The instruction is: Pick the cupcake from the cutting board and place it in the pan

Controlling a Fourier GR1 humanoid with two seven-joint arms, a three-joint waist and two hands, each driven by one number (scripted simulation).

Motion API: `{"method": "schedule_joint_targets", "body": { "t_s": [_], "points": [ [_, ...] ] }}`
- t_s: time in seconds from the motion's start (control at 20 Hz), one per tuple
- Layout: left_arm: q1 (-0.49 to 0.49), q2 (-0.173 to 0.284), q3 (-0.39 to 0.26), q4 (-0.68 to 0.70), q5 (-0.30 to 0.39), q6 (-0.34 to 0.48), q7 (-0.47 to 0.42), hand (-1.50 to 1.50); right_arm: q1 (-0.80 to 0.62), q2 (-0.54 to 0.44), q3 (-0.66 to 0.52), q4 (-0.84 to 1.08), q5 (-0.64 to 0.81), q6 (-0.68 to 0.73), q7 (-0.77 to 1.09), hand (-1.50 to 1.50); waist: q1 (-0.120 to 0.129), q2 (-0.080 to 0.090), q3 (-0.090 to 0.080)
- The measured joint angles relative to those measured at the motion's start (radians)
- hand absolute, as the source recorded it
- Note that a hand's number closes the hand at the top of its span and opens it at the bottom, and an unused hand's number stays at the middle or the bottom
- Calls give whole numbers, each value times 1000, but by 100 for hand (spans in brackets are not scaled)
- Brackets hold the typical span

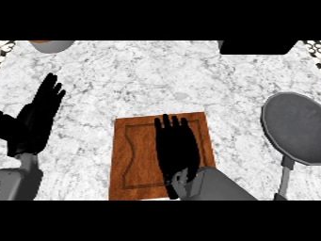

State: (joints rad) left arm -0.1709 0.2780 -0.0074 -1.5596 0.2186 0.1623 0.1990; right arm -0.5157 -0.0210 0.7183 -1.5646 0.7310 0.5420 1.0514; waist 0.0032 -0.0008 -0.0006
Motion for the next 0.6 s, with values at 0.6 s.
{"method": "schedule_joint_targets", "body": {
  "t_s": [0.6],
  "points": [
    [12, -10, 30, -27, -10, -32, 22, 0, -7, 11, -39, 149, 43, -29, -71, -150, 2, 1, 0]
  ]
}}
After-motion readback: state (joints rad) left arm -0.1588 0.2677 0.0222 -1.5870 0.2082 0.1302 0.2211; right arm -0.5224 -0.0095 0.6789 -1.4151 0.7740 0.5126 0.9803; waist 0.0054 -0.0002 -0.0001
